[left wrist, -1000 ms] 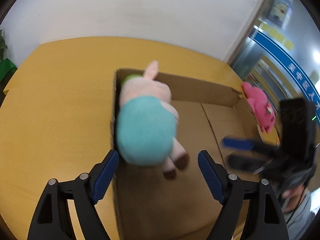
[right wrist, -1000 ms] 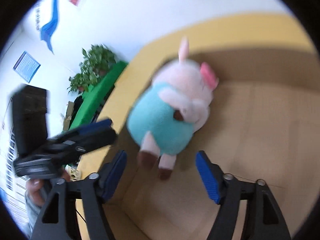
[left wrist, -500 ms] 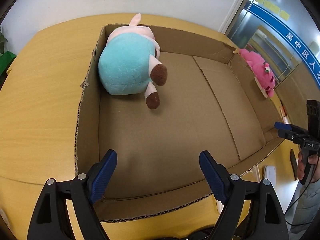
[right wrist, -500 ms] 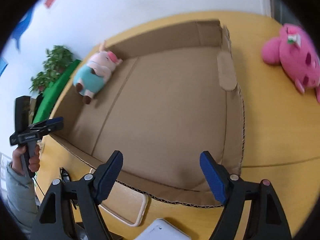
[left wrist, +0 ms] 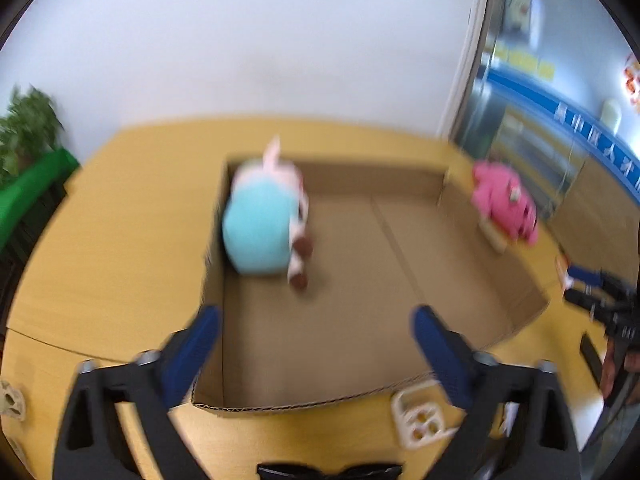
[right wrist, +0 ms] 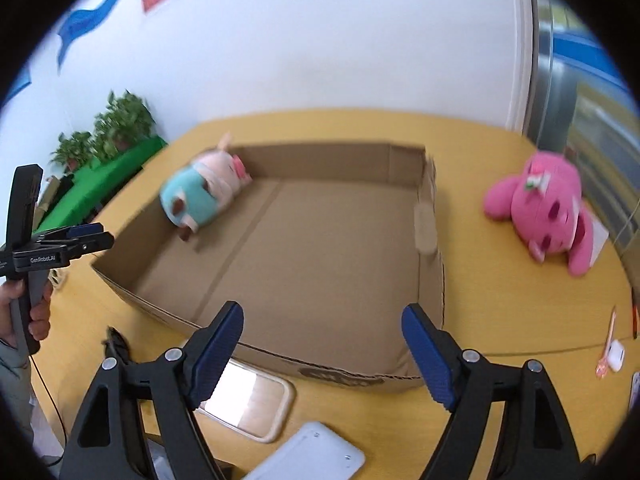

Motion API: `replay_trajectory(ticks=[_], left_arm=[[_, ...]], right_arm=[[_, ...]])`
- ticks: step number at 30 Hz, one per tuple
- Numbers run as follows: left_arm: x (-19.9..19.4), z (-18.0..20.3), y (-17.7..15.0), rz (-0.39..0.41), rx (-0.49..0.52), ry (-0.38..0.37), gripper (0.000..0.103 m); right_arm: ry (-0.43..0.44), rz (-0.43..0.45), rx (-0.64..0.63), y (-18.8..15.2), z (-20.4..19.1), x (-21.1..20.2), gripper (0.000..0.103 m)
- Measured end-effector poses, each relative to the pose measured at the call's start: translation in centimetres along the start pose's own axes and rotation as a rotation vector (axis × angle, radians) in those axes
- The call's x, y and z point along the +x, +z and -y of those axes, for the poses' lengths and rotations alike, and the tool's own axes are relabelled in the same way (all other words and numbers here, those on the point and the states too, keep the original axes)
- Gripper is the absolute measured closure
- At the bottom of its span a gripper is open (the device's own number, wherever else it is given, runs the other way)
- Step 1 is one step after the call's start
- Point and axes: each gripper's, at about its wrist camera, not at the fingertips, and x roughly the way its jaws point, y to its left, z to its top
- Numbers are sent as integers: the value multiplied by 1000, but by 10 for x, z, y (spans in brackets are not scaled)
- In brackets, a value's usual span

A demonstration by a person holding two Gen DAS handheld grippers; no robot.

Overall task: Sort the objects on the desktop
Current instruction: 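Withdraw the right gripper toward the black charger box on the table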

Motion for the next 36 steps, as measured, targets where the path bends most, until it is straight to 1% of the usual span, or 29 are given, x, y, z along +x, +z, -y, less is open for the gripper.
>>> replay_trajectory(ticks=[1,2,3,4,5,6,7,8,9,11,12,13,14,15,16,17,20,21,23,24,25,26,27,30,33,34,36], left_arm=[[-12,5,0,48,-1,5,0],[-20,9,0,76,1,2,0],[-28,14,-2,103,5,-6,0],[-34,18,-3,121,10,-8,1],[-38,20,-5,136,14,-2,6],[-41,23,-7,145,19,6,36],[-41,24,-8,128,23,0,87],[-38,24,-9,97,16,-17,101],[-36,23,-11,75,-4,-40,101],[-37,25,-17,71,-2,-31,99],[-39,28,-22,66,5,-3,76],[-41,30,-27,57,3,13,27],[-43,30,-31,52,-13,17,7],[-48,31,-36,72,-25,6,2],[-53,32,-43,83,-35,-19,2],[-57,35,-48,74,-28,-42,2],[-64,48,-69,24,15,-82,2],[-66,52,-79,-1,24,-114,2],[-68,57,-93,-40,32,-160,2],[-69,60,-103,-55,34,-172,2],[-69,62,-109,-65,28,-178,2],[-69,64,-116,-79,13,-191,2],[-68,67,-124,-99,-7,-209,2],[-65,75,-144,-141,-26,-223,2],[-60,82,-160,-190,-34,-248,2],[-58,84,-166,-212,-47,-286,2],[-54,87,-174,-243,-71,-344,2]], right_arm=[[6,23,0,-1,-4,-7,21],[13,41,-4,-3,-8,-14,21],[17,66,-18,-5,-14,-21,24],[4,82,-30,-8,-17,-26,30],[-13,87,-39,-10,-21,-28,42],[-25,79,-44,-13,-23,-29,79],[-13,66,-31,-17,-23,-29,100],[-1,69,-14,-21,-21,-32,99],[15,73,0,-25,-20,-34,99],[41,78,5,-32,-20,-38,97],[52,75,10,-35,-21,-41,77],[54,70,18,-40,-22,-43,37],[53,71,22,-44,-23,-45,20],[57,81,22,-50,-24,-49,12],[77,72,19,-55,-25,-50,12],[111,49,14,-62,-27,-50,12],[232,-14,-36,-91,-34,-56,12],[258,-40,-75,-104,-39,-58,12],[292,-104,-140,-128,-48,-58,12],[292,-104,-140,-128,-48,-58,12],[310,-132,-156,-138,-51,-57,12],[347,-195,-170,-156,-58,-51,12],[363,-225,-166,-165,-62,-48,12],[366,-262,-174,-178,-71,-39,12],[357,-270,-187,-185,-78,-35,12],[375,-278,-180,-190,-83,-30,12],[363,-290,-179,-194,-88,-26,12]])
